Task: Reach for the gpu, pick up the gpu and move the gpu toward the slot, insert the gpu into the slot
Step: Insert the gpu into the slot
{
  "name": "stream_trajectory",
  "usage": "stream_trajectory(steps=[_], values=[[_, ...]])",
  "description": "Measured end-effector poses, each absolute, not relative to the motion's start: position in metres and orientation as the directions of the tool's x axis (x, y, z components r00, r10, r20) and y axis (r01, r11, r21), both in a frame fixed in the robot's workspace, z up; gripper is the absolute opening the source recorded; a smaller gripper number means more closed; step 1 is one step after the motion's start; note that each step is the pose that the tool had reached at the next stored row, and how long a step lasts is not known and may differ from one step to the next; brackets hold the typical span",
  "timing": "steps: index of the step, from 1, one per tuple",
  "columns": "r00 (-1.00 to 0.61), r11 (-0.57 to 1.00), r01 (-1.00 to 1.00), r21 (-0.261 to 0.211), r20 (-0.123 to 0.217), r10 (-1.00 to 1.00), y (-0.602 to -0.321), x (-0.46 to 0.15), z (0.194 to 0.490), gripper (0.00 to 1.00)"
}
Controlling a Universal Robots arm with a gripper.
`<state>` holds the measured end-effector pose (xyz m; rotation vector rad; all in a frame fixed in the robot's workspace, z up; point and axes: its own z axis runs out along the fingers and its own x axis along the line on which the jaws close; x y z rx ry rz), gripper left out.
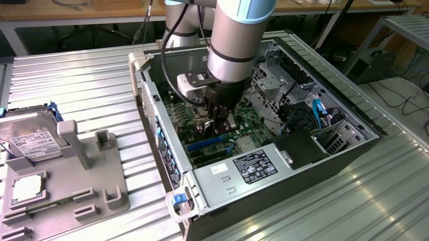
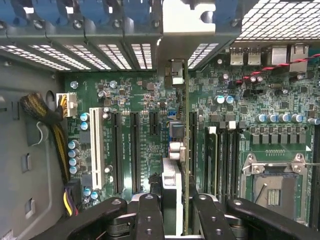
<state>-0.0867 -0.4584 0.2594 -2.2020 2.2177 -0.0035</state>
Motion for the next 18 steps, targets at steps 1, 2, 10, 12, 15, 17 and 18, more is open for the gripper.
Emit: stream_trajectory(steps=[1, 2, 10, 12, 15, 17, 18], values=[[-0.007, 0.007, -1.000, -0.013, -0.010, -1.000, -0.458, -0.088, 0.258, 0.28], [-0.007, 0.007, -1.000, -0.013, -0.010, -1.000, -0.458, -0.089, 0.257, 0.28], [-0.007, 0.007, -1.000, -0.013, -0.010, -1.000, -0.459, -0.092, 0.249, 0.28], [-0.007, 0.007, -1.000, -0.013, -0.010, -1.000, -0.458, -0.093, 0.249, 0.28], [-0.007, 0.007, -1.000, -0.013, -0.010, -1.000, -0.458, -0.093, 0.246, 0.28], [-0.007, 0.007, -1.000, -0.013, -0.010, -1.000, -0.458, -0.093, 0.245, 0.28], [-0.007, 0.007, -1.000, -0.013, -0.010, -1.000, -0.458, -0.094, 0.245, 0.28]])
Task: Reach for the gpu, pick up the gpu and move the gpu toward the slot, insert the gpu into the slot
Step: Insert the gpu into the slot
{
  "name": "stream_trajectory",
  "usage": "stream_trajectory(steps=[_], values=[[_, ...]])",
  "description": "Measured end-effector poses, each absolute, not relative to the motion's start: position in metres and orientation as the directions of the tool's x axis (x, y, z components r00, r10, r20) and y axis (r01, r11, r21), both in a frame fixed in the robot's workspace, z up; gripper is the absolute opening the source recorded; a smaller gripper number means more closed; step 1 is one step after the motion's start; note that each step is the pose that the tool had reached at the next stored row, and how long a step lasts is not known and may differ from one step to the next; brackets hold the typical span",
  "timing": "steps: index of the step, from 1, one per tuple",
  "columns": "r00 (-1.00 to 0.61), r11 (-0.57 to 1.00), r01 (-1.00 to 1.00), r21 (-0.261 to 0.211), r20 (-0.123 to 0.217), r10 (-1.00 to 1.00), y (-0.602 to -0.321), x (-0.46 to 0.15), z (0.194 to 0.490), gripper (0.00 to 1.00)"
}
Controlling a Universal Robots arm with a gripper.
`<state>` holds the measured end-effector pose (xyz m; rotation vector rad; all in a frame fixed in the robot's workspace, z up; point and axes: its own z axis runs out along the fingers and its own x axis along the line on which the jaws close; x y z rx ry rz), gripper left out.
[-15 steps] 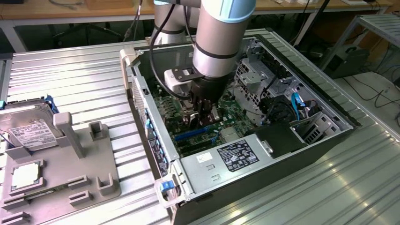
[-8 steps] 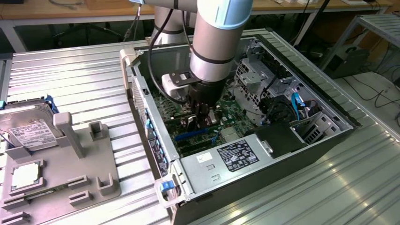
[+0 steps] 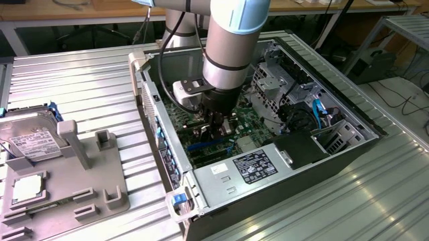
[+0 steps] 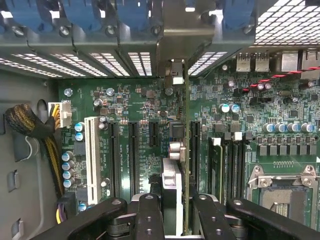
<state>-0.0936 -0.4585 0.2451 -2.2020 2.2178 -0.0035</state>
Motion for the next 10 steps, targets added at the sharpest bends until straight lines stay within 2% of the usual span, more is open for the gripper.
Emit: stream_trajectory(steps=[10], values=[[-0.007, 0.007, -1.000, -0.013, -0.010, -1.000, -0.4585, -0.0948, 0.2426, 0.28]])
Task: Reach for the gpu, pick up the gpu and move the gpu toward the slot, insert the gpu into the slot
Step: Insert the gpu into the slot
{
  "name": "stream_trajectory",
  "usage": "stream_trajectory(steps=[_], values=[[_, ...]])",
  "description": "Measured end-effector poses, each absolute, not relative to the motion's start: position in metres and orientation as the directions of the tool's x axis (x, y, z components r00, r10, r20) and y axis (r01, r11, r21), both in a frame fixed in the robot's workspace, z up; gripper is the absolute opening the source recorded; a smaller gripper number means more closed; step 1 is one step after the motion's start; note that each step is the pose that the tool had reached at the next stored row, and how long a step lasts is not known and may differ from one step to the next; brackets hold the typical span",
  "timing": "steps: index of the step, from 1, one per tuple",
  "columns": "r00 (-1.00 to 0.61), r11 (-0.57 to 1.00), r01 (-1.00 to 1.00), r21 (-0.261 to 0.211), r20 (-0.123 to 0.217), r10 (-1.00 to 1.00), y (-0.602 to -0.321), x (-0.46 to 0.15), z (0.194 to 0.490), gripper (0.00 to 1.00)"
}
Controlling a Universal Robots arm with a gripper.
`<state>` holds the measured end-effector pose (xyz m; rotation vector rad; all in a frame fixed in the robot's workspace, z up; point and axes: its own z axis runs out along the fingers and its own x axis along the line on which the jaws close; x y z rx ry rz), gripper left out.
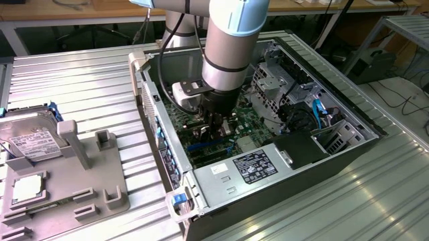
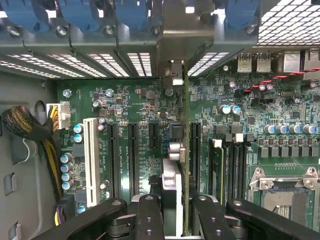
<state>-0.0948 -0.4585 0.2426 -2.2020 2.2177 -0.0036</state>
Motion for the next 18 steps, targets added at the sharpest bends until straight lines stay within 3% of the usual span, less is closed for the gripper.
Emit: stream_trajectory(steps=[18], values=[[-0.007, 0.007, -1.000, -0.004, -0.012, -1.000, -0.4584, -0.0948, 0.2397, 0.28]])
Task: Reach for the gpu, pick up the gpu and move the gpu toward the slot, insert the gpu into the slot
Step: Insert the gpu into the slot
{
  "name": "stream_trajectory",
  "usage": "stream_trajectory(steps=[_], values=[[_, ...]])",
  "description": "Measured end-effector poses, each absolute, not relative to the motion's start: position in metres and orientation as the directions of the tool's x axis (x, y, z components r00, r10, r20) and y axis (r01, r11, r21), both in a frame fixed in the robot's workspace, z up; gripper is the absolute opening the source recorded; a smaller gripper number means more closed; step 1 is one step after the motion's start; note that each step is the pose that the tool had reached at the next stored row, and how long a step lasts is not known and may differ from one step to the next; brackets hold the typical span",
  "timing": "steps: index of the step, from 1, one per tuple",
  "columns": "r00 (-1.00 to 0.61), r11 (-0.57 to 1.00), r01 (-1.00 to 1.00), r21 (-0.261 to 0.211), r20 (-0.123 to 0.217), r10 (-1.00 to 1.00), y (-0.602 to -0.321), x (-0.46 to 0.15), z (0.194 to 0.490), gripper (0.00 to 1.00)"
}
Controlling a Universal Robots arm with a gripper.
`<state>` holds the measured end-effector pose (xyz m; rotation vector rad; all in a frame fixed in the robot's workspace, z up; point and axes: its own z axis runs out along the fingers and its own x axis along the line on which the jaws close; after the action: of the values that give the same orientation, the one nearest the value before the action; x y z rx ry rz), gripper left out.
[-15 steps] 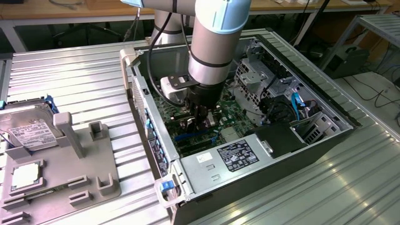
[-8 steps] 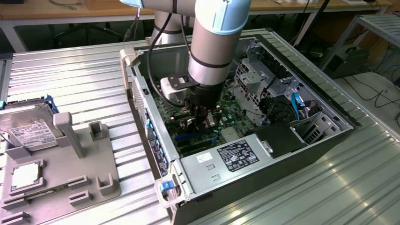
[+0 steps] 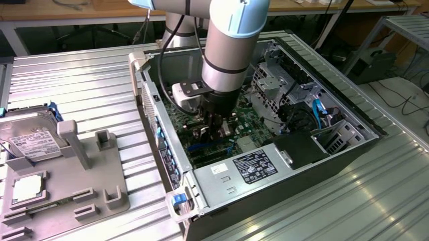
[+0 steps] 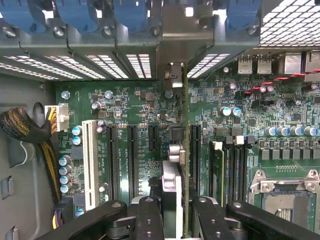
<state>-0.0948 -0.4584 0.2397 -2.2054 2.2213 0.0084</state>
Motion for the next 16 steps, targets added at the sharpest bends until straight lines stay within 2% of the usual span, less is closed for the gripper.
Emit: stream_trajectory(steps=[16], values=[[-0.007, 0.007, -1.000, 0.001, -0.012, -1.000, -0.4584, -0.0948, 0.2347, 0.28]])
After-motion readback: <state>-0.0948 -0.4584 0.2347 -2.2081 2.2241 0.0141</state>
